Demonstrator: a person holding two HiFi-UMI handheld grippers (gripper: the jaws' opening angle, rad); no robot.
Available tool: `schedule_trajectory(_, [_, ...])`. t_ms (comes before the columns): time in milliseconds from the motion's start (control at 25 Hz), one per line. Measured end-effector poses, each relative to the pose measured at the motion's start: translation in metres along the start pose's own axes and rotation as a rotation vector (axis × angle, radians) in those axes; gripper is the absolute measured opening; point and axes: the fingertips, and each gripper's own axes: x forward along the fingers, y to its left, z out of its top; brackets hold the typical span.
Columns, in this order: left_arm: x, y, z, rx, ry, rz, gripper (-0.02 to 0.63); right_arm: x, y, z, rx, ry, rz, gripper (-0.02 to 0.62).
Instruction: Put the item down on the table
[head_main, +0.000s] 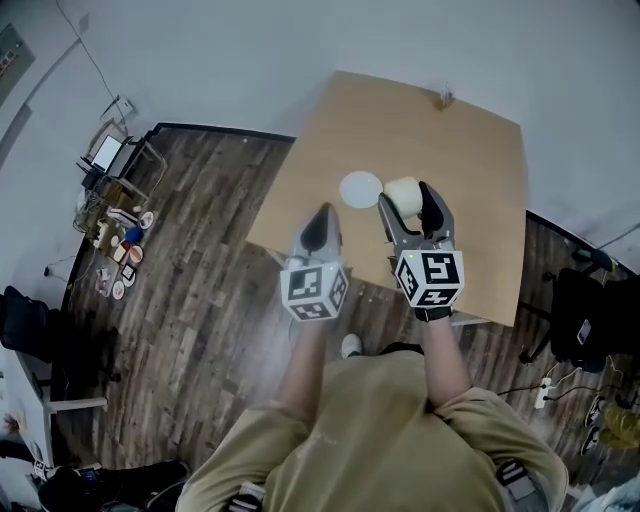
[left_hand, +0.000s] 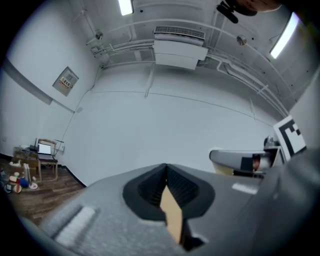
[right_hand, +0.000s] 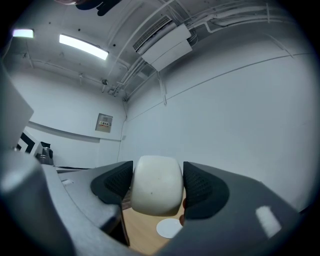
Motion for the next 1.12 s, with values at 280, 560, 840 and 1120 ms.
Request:
schedule_trajectory(280, [0.037,0.024,-0.008,-0.037,0.019,-0.024,0.0,0.039,-0.003,-0.009,-0.025,0.03,-0.019,0.321])
schedule_trajectory(560, [0.083,0.036,-0.029,-0.038,0.046,-0.026,0.0,0.079,-0.031,-0.035,0.0,0.051,-0.031,0.321])
schedule_trajectory(840, [0.142,0.053,-0.051,-0.024,0.099,-0.002,0.0,0.134,-0.061,-0.07,0.023,0.109,-0.016,0.321])
schedule_trajectory(1120, [0.2,0.06,-0.087,-0.019,0.167,-0.01,0.0,0.184,-0.091,-0.105,0.066,0.172,0.002,0.321])
